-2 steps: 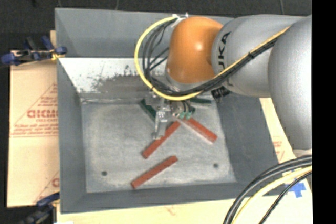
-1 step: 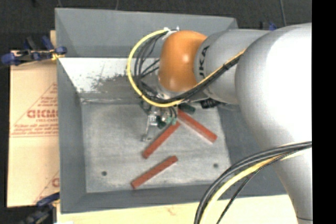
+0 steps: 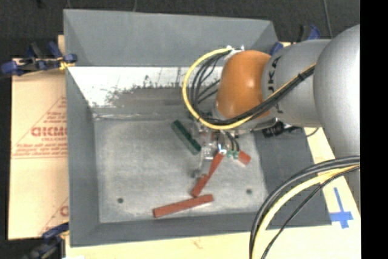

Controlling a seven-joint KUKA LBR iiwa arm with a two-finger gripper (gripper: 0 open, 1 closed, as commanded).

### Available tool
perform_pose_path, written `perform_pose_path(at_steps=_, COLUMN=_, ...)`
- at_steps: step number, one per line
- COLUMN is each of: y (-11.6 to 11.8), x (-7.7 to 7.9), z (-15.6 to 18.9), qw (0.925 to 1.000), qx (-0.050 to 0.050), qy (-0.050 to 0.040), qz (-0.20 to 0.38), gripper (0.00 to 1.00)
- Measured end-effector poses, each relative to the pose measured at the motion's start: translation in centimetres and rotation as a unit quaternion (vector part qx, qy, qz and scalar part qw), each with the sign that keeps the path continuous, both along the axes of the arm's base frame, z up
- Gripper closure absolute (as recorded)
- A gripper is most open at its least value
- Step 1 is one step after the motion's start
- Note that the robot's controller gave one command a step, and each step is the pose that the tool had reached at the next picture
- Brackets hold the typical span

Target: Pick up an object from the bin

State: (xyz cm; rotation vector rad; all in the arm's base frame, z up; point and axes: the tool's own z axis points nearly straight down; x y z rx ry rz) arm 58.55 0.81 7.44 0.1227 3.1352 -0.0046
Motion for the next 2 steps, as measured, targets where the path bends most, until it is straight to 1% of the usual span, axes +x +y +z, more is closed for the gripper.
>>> perform_pose_path(at_steps=1, y=-0.37, x=3.93, z=-0.36, qw=1.0000, qx=0.002, qy=0.0008, qz=-0.004, gripper=0.00)
perform_pose_path(at_steps=2, y=-0.38, x=3.91, z=-0.30, qw=1.0000, qx=0.002, qy=-0.0007, qz=-0.004, gripper=1.00)
